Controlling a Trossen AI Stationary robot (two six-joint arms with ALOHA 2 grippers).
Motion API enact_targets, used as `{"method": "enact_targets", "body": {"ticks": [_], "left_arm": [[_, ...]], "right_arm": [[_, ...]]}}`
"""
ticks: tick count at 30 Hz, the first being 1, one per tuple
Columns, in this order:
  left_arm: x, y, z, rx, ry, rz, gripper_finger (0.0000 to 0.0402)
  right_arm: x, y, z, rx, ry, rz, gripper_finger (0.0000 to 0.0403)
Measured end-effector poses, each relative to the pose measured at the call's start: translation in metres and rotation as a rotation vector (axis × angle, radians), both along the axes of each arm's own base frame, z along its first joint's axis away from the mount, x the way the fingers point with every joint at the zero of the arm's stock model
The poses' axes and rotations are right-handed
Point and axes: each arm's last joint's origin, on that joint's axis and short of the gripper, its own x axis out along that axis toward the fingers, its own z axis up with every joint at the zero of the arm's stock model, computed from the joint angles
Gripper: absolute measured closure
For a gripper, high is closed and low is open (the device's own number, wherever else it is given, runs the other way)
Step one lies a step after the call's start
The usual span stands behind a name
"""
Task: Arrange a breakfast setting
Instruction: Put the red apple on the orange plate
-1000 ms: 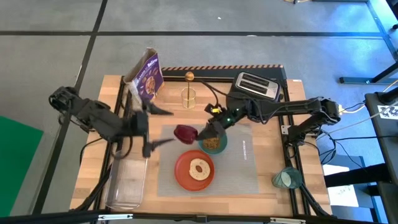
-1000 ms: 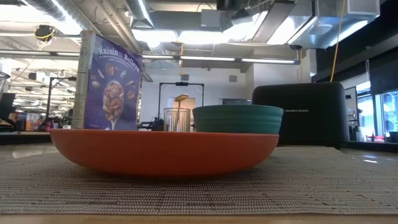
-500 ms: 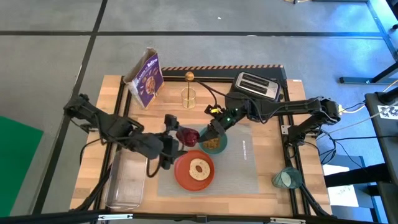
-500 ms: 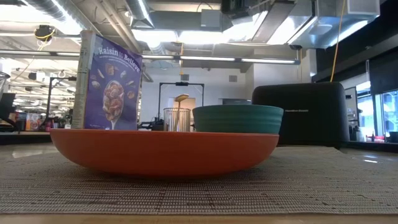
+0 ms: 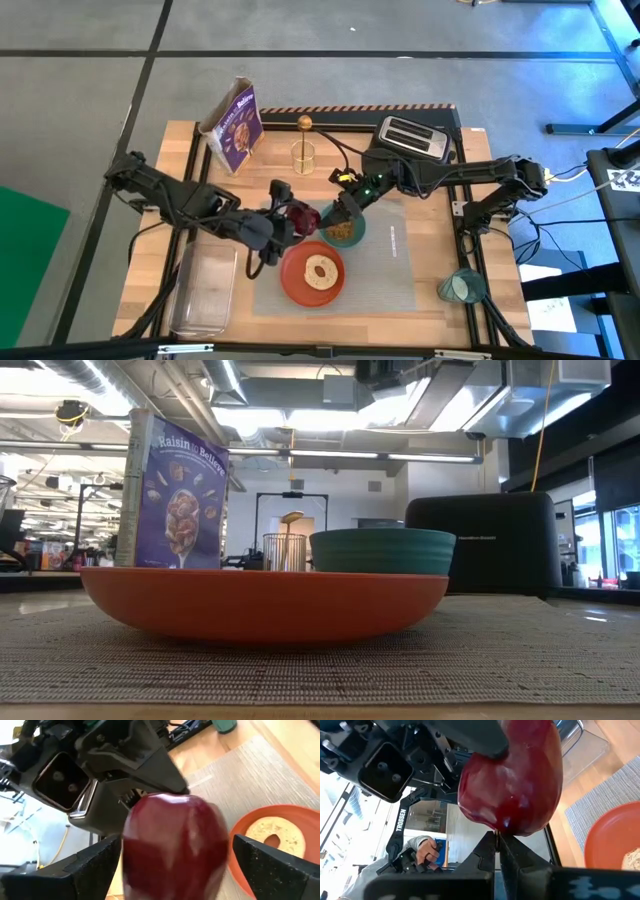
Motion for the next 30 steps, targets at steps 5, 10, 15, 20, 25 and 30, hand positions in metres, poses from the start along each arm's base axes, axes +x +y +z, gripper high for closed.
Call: {"method": "enact_targets", "body": {"ticks": [5, 10, 15, 20, 25, 30], "left_arm": [[0.0, 0.001, 0.0, 0.003, 0.006, -0.002, 0.0066], [0.001, 0.005, -0.001, -0.004, 0.011, 0.017, 0.01], [0.002, 0.009, -0.001, -0.029, 0.012, 0.026, 0.0091], [0.003, 0.009, -0.001, -0.035, 0.014, 0.018, 0.0095], [0.002, 0.01, -0.001, -0.027, 0.013, 0.039, 0.0105], [-0.002, 0.015, 0.001, -0.035, -0.019, 0.135, 0.0107]], "right_arm": [[0.0, 0.0, 0.0, -0.004, -0.002, 0.001, 0.0403], [0.0, 0.0, 0.0, -0.008, -0.004, 0.001, 0.0403], [0.0, 0.0, 0.0, -0.016, -0.01, 0.012, 0.0402], [0.0, 0.0, -0.001, -0.043, -0.028, 0.003, 0.0402], [0.001, -0.001, 0.0, -0.114, -0.075, -0.049, 0.0383], [-0.001, -0.004, 0.005, -0.191, -0.136, -0.111, 0.0311]]}}
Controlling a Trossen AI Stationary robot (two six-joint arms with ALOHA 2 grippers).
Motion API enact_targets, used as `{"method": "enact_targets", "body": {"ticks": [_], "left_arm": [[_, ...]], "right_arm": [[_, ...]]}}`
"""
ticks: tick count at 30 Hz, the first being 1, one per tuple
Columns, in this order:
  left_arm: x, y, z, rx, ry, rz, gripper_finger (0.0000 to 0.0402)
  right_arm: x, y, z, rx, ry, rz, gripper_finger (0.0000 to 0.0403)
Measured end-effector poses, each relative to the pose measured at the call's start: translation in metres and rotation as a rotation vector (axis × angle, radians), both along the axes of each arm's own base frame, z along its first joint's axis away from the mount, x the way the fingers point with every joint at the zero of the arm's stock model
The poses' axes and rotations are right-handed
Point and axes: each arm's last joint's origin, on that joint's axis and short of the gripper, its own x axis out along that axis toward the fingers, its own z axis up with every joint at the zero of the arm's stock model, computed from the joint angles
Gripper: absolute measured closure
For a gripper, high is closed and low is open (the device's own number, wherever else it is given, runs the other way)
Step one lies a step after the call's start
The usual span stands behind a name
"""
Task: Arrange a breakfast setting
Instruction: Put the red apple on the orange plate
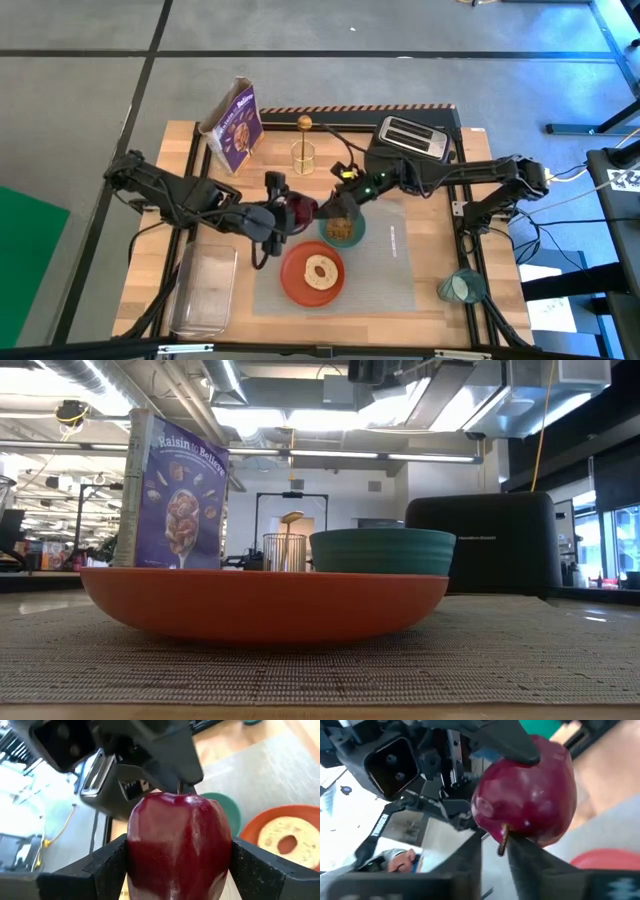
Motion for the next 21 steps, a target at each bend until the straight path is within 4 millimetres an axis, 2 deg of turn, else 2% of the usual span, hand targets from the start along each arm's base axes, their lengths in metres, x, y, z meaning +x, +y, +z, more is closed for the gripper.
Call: {"method": "enact_targets", "body": {"ticks": [5, 9, 14, 18, 21], "left_arm": [[-0.013, 0.007, 0.007, -0.044, -0.059, 0.136, 0.0108], [-0.026, 0.014, 0.016, -0.136, -0.16, 0.289, 0.0108], [-0.036, 0.018, 0.028, -0.305, -0.315, 0.407, 0.0109], [-0.032, 0.016, 0.032, -0.407, -0.401, 0.43, 0.0109], [-0.026, 0.014, 0.042, -0.564, -0.528, 0.438, 0.0109]], "right_arm": [[-0.008, -0.004, 0.012, -0.158, -0.088, -0.142, 0.0231], [-0.024, -0.009, 0.033, -0.3, -0.182, -0.315, 0.0197], [-0.037, -0.012, 0.053, -0.43, -0.308, -0.401, 0.0199], [-0.038, -0.01, 0.059, -0.445, -0.398, -0.343, 0.0216], [-0.038, -0.009, 0.06, -0.492, -0.424, -0.32, 0.0228]]}}
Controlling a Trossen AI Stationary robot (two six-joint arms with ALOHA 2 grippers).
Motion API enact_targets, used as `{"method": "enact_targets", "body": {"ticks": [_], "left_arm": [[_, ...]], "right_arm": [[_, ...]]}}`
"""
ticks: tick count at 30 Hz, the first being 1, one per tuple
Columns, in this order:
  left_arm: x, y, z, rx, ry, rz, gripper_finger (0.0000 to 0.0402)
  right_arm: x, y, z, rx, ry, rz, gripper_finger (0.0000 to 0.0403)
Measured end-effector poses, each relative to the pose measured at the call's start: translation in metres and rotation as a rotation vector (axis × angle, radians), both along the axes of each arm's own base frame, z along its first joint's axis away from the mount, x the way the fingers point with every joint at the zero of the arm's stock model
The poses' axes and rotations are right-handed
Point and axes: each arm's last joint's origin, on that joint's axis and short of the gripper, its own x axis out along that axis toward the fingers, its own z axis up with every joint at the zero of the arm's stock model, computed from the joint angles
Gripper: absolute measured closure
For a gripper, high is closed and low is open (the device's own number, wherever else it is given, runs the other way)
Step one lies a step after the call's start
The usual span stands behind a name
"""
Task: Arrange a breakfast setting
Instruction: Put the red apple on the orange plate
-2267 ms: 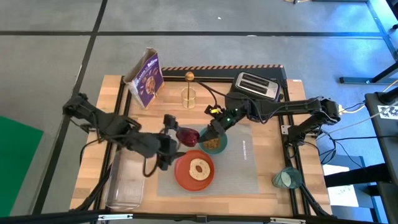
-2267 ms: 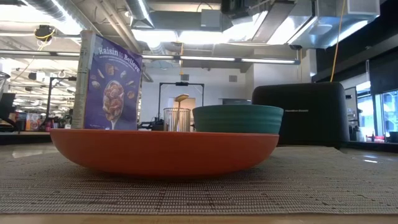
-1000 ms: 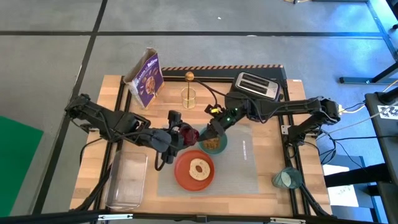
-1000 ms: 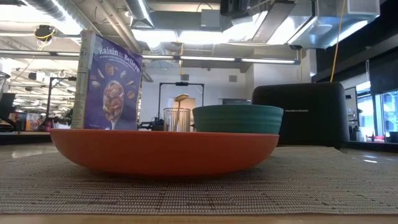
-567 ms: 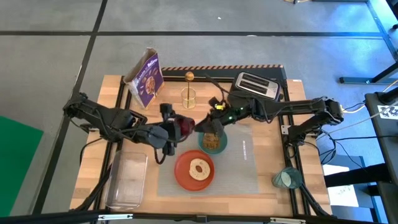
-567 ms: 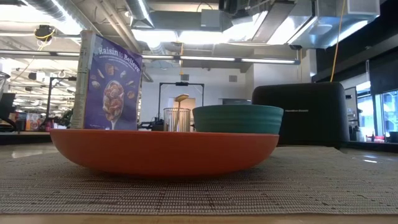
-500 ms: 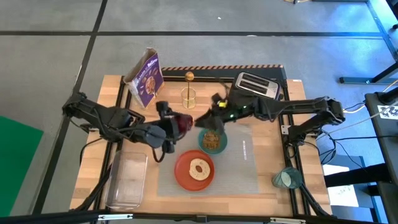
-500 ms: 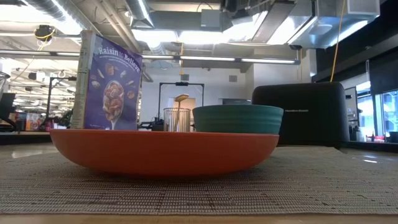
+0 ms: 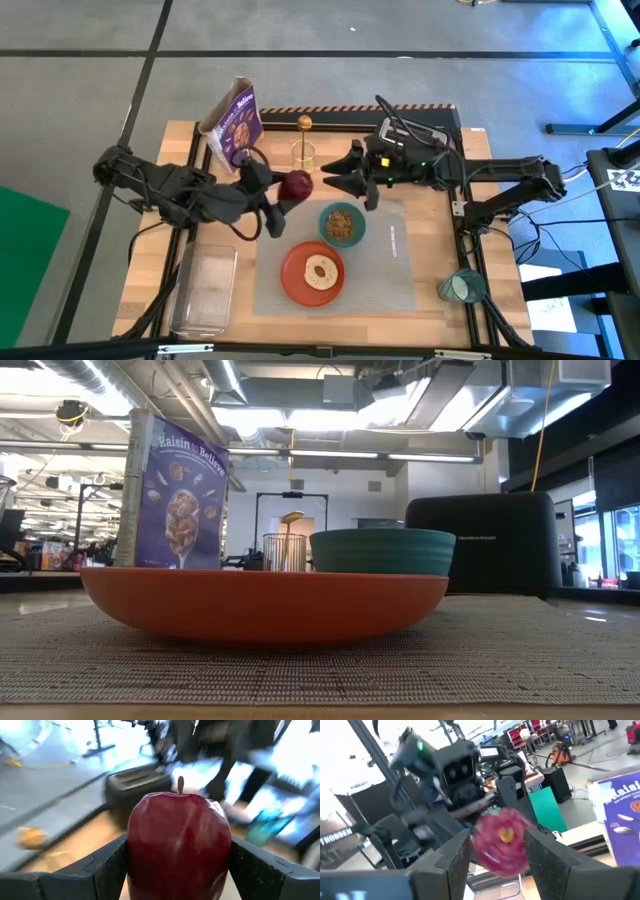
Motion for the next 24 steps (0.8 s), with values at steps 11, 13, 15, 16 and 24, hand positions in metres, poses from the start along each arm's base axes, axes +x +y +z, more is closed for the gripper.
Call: {"method": "enact_targets", "body": {"ticks": [11, 13, 15, 16, 24], "left_arm": [[0.006, -0.003, 0.027, -0.072, -0.261, -0.048, 0.0109], [0.007, -0.004, 0.028, -0.078, -0.264, -0.069, 0.0109], [0.008, -0.002, 0.029, -0.075, -0.272, -0.1, 0.0109], [0.009, -0.002, 0.03, -0.073, -0.275, -0.11, 0.0109], [0.014, 0.006, 0.034, -0.047, -0.293, -0.175, 0.0109]], "right_arm": [[-0.005, 0.02, 0.021, -0.142, -0.261, 0.046, 0.0255], [-0.005, 0.02, 0.021, -0.148, -0.259, 0.006, 0.026], [-0.005, 0.019, 0.021, -0.16, -0.259, -0.019, 0.0266], [-0.005, 0.019, 0.022, -0.169, -0.267, -0.025, 0.0268], [-0.006, 0.019, 0.024, -0.184, -0.291, -0.017, 0.0289]]}}
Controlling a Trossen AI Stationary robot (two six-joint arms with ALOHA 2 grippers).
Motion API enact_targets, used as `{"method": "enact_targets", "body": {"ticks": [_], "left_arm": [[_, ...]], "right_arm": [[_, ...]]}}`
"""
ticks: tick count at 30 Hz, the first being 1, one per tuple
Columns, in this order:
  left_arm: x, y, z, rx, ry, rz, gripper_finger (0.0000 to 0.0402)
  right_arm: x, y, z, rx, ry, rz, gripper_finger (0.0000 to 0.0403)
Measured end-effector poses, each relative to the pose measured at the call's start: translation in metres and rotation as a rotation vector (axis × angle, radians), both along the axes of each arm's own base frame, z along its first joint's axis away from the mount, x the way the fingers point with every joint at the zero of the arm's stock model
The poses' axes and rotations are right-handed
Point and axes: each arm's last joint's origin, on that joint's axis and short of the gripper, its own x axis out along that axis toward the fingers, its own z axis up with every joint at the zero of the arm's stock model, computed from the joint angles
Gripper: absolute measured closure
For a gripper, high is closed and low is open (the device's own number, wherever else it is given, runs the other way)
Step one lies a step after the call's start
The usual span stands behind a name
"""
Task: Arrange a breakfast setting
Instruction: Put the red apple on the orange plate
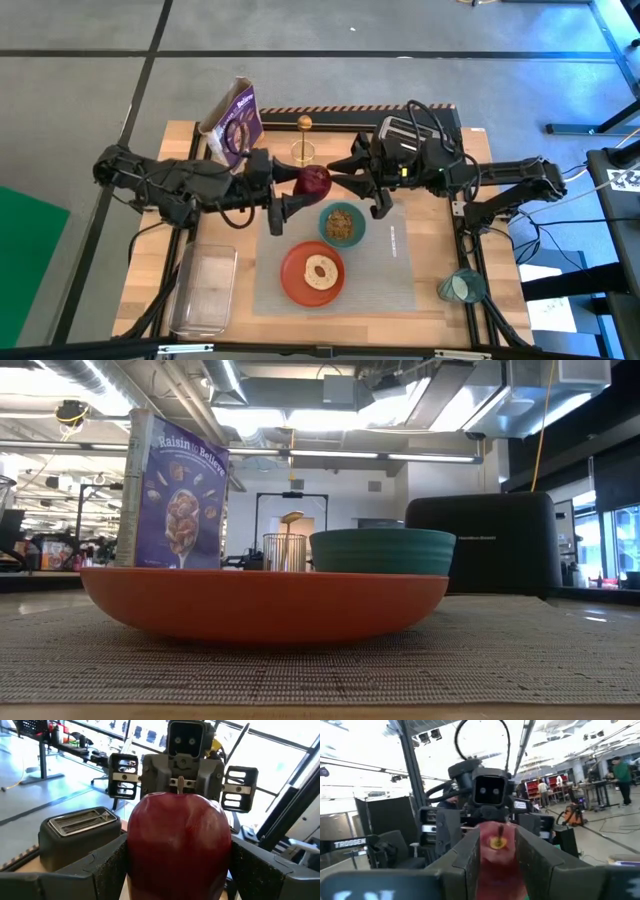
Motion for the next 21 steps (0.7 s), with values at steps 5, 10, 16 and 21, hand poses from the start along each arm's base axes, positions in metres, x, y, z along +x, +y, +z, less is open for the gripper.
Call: {"method": "enact_targets", "body": {"ticks": [5, 10, 16, 21], "left_arm": [[0.005, 0.003, -0.003, 0.008, 0.018, -0.019, 0.0109], [0.008, 0.005, -0.005, 0.024, 0.029, -0.04, 0.0109], [0.01, 0.005, -0.006, 0.035, 0.034, -0.04, 0.0109], [0.01, 0.005, -0.004, 0.047, 0.022, -0.029, 0.0109]], "right_arm": [[0.005, 0.0, -0.004, -0.005, 0.013, 0.005, 0.0292], [0.01, 0.001, -0.008, 0.002, 0.011, 0.005, 0.0292], [0.013, 0.0, -0.01, 0.012, 0.019, -0.02, 0.0323], [0.013, 0.0, -0.009, -0.001, 0.006, -0.034, 0.0385]]}}
